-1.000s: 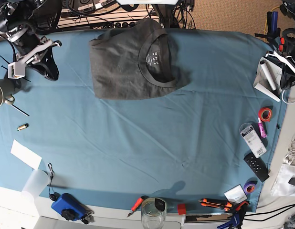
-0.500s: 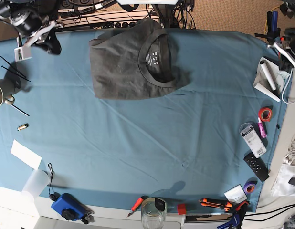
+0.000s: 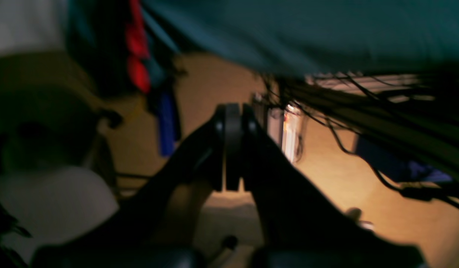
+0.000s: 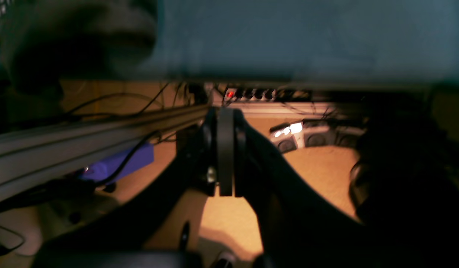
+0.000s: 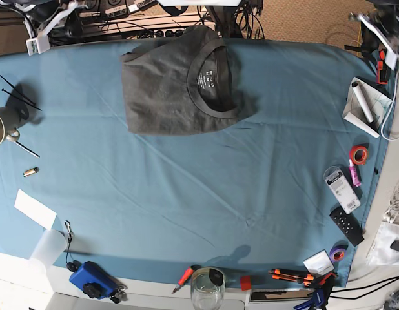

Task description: Fold the T-shirt properly

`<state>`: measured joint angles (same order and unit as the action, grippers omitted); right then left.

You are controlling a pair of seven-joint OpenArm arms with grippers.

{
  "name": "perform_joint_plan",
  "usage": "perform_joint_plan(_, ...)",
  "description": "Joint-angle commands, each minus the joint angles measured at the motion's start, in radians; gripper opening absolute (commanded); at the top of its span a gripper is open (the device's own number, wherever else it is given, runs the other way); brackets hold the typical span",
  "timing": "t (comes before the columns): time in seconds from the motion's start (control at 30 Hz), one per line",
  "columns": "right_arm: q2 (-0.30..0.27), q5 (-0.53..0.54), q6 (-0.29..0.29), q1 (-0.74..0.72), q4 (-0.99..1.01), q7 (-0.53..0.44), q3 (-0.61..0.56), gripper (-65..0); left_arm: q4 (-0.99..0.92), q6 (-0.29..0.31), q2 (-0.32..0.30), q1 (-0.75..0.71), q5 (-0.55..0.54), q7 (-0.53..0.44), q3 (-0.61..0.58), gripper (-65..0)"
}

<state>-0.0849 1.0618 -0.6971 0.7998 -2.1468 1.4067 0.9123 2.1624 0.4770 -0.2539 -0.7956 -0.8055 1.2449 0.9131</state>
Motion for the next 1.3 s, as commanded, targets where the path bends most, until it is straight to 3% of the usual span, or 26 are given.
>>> perform_joint_plan(0.0, -0.009, 0.008, -0.001, 0.023, 0.008, -0.010, 0.005, -65.0, 0.013, 0.021, 0.003, -0.027, -0.010, -0.003, 0.008, -65.0)
perform_joint_plan(0.13, -0.009, -0.055, -0.001, 0.051, 0.119, -0.010, 0.004, -65.0, 0.013, 0.045, 0.044, -0.081, -0.010, -0.003, 0.008, -65.0)
perform_joint_plan(0.33, -0.016, -0.059, -0.001, 0.043, 0.346, -0.010, 0.003, -65.0, -0.029, 0.046, 0.094, -0.117, -0.009, -0.029, 0.005, -65.0)
perform_joint_plan(0.4, -0.037, -0.067, -0.001, 0.031, 0.414, -0.010, -0.012, -65.0, -0.088, 0.071, 0.104, -0.116, -0.010, -0.049, 0.005, -65.0)
perform_joint_plan(0.63, -0.161, -0.234, -0.001, -0.043, 0.637, -0.058, -0.176, -65.0, -0.383, 0.129, 0.095, -0.067, -0.001, -0.087, 0.005, -65.0)
perform_joint_plan(0.83, -0.179, -0.351, -0.001, -0.134, 0.792, -0.126, -0.329, -65.0, -0.581, 0.154, 0.095, 0.027, 0.061, -0.106, 0.003, -65.0)
perform_joint_plan(0.97, -0.179, -0.444, -0.001, -0.193, 0.873, -0.183, -0.389, -65.0, -0.683, 0.152, 0.079, 0.058, 0.172, -0.190, -0.049, -65.0)
perform_joint_plan(1.17, -0.179, -0.553, -0.001, -0.258, 0.955, -0.286, -0.430, -65.0, -0.817, 0.050, 0.029, 0.086, 0.371, -0.370, -0.269, -65.0)
perform_joint_plan(1.27, -0.178, -0.613, -0.001, -0.289, 1.001, -0.359, -0.438, -65.0, -0.880, -0.060, 0.029, 0.132, 0.506, -0.467, -0.389, -65.0)
